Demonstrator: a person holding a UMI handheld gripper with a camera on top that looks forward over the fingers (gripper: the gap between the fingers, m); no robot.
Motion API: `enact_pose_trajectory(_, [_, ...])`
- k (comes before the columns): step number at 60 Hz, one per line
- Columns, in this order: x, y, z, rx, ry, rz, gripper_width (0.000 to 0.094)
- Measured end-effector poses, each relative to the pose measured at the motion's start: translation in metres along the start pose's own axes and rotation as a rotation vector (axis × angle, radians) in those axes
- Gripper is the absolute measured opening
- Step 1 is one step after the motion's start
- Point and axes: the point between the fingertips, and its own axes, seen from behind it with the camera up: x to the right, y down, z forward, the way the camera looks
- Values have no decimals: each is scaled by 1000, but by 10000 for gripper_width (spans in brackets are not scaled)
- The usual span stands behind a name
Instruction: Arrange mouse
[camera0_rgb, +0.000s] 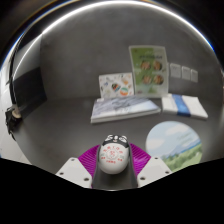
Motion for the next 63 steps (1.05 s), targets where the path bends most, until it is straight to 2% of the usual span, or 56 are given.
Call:
enact_pose_trajectory(6, [48, -65, -30, 138, 73, -59, 447])
enact_pose_trajectory(10, [92, -90, -41, 175, 135, -74, 446])
enact_pose_trajectory(14, [138, -85, -36, 137, 197, -85, 437])
enact_pose_trajectory(19, [184, -56, -19, 51, 237, -71, 436])
enact_pose_trajectory(31, [207, -1, 8, -80, 185, -51, 437])
enact_pose_trajectory(35, [206, 0, 10, -74, 169, -47, 439])
enact_pose_trajectory(36, [206, 0, 11, -74, 165, -44, 451])
enact_pose_trajectory(37, [206, 0, 11, -76, 161, -42, 556])
enact_pose_trajectory(38, [206, 0, 11, -80, 156, -41, 503])
enact_pose_trajectory(43, [206, 2, 11, -99, 133, -15, 597])
enact_pose_trajectory(44, [207, 1, 11, -100, 125, -4, 673])
enact_pose_trajectory(49, [202, -7, -6, -64, 94, 49, 903])
enact_pose_trajectory(52, [204, -6, -22, -56, 98, 74, 858])
enact_pose_trajectory(53, [204, -5, -29, -55, 102, 82, 893])
enact_pose_trajectory(54, [204, -4, -35, -53, 104, 88, 847])
enact_pose_trajectory(63, [205, 13, -96, -24, 129, 120, 841])
